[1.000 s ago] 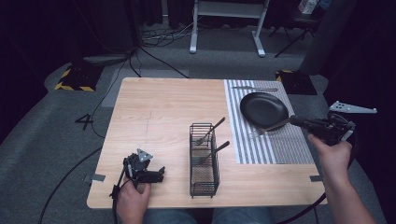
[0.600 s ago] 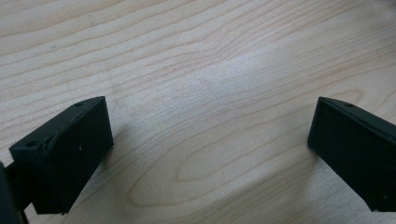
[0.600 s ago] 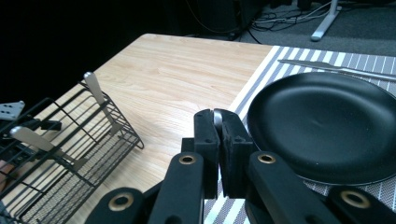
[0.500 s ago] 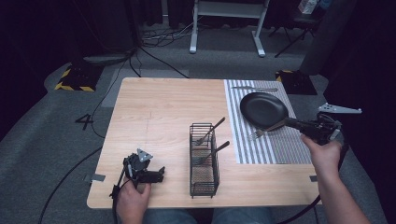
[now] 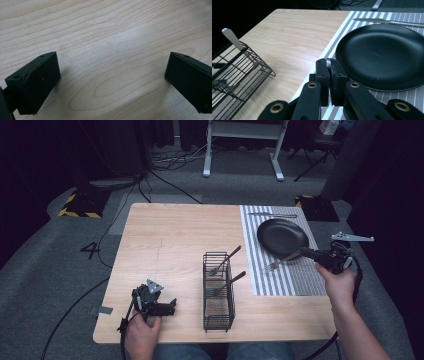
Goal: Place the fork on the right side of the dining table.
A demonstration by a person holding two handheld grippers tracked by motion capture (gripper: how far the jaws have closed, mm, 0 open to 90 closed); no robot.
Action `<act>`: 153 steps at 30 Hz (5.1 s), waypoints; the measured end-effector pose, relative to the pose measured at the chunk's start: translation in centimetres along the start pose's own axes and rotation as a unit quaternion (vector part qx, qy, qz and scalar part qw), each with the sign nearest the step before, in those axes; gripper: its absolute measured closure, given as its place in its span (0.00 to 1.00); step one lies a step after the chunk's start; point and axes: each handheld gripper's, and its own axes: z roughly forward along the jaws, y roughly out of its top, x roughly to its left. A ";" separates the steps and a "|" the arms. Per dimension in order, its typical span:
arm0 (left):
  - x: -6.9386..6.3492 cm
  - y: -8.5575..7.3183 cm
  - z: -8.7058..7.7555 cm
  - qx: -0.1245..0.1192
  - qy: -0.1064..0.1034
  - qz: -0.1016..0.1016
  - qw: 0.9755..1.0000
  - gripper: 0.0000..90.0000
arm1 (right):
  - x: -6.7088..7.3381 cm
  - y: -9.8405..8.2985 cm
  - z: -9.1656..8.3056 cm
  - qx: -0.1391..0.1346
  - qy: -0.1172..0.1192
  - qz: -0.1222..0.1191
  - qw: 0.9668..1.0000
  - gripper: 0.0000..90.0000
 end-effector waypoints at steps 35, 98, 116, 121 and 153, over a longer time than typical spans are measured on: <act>0.0 0.0 0.0 0.000 0.000 0.000 1.000 0.00 | -3.7 -0.5 0.9 0.043 -0.023 0.059 0.997 0.79; 0.0 0.0 0.0 0.000 -0.001 -0.001 1.000 0.00 | -9.1 -4.5 2.6 0.104 -0.061 0.117 0.986 0.73; 0.0 0.0 0.0 0.000 -0.001 -0.001 1.000 0.00 | -11.2 -5.9 3.3 0.124 -0.073 0.147 0.979 0.71; 0.0 0.0 0.0 0.000 0.000 -0.001 1.000 0.00 | -11.8 -6.5 3.6 0.132 -0.076 0.155 0.976 0.71; 0.0 0.0 0.0 0.000 0.000 -0.001 1.000 0.00 | -6.5 -3.2 0.1 0.074 -0.065 0.052 0.994 0.57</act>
